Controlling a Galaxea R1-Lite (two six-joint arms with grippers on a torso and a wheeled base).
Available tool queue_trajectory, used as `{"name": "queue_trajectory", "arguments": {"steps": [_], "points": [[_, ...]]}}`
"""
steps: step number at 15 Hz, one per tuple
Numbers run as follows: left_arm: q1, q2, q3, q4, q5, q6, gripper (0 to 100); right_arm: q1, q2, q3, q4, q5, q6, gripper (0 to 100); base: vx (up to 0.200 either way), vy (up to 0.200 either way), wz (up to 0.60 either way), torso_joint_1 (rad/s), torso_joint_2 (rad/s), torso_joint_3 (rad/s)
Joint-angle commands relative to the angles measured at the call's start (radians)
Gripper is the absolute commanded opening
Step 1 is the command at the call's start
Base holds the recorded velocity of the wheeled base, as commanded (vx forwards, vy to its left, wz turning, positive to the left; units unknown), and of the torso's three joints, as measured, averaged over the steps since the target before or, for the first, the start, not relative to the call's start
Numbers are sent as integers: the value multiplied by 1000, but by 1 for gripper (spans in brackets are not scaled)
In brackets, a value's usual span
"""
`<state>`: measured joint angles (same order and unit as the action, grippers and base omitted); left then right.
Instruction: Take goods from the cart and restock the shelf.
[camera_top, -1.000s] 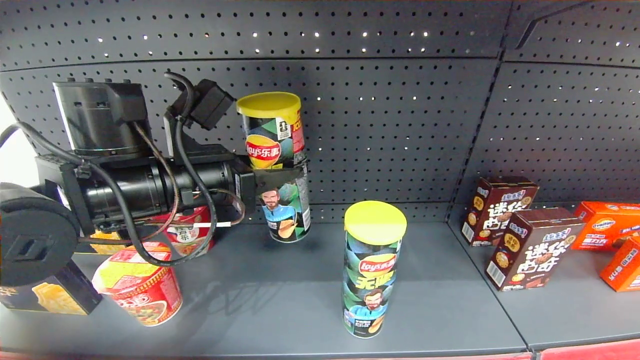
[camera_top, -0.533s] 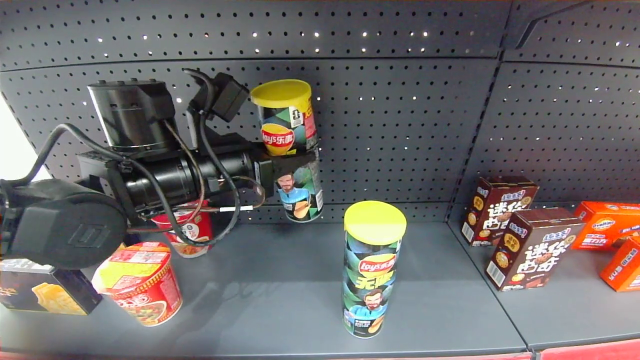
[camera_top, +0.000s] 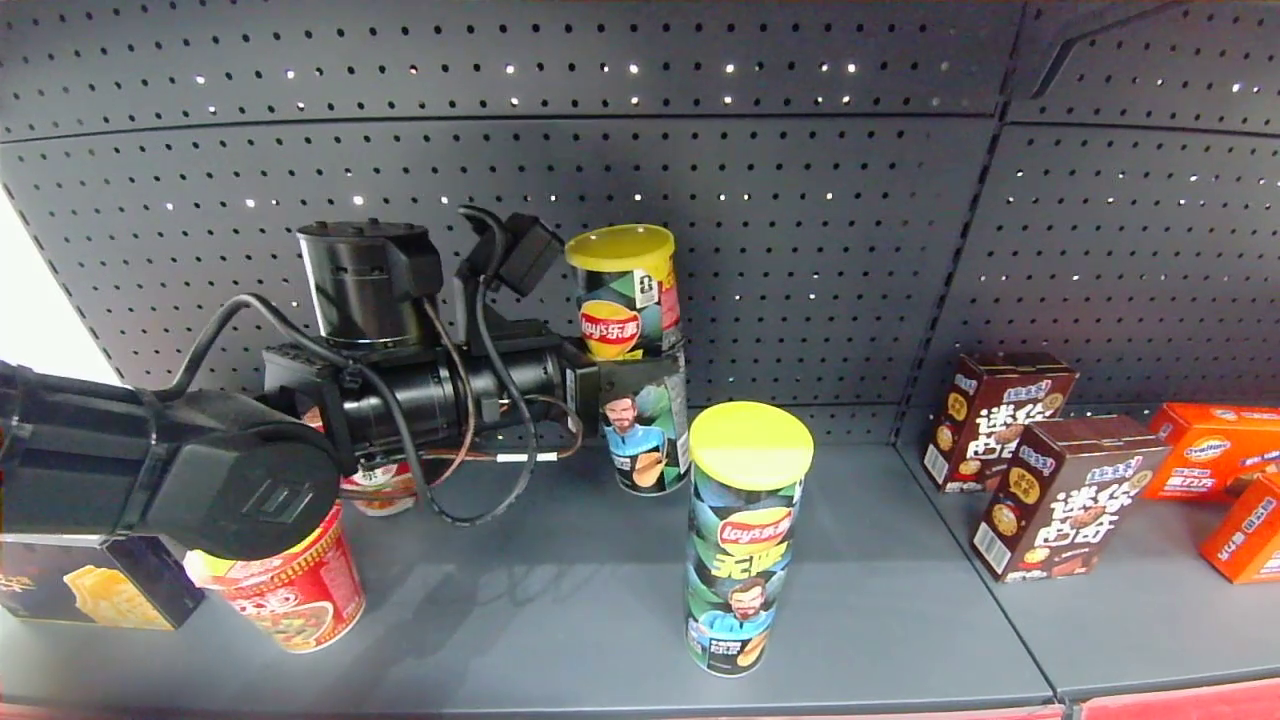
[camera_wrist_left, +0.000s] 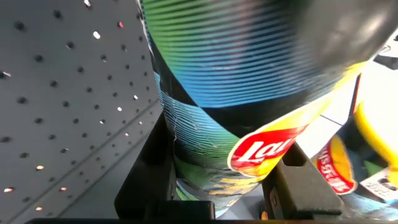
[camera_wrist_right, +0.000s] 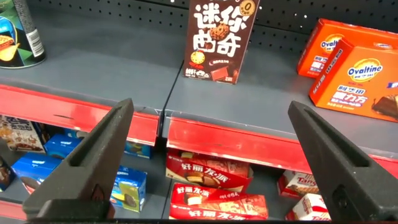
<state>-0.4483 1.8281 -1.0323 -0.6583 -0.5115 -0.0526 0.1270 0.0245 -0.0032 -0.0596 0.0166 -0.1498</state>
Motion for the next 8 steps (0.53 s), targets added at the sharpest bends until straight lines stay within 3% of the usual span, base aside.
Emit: {"name": "queue_trajectory", "arguments": {"steps": [1,8], "points": [[-9,19,3,3,-7,0,0,0,2,0,0,0,-1,100,0,0,0,0,0,0],[-32,85,-3,11,-9,5,0,0,2,0,0,0,-1,100,0,0,0,0,0,0]]}}
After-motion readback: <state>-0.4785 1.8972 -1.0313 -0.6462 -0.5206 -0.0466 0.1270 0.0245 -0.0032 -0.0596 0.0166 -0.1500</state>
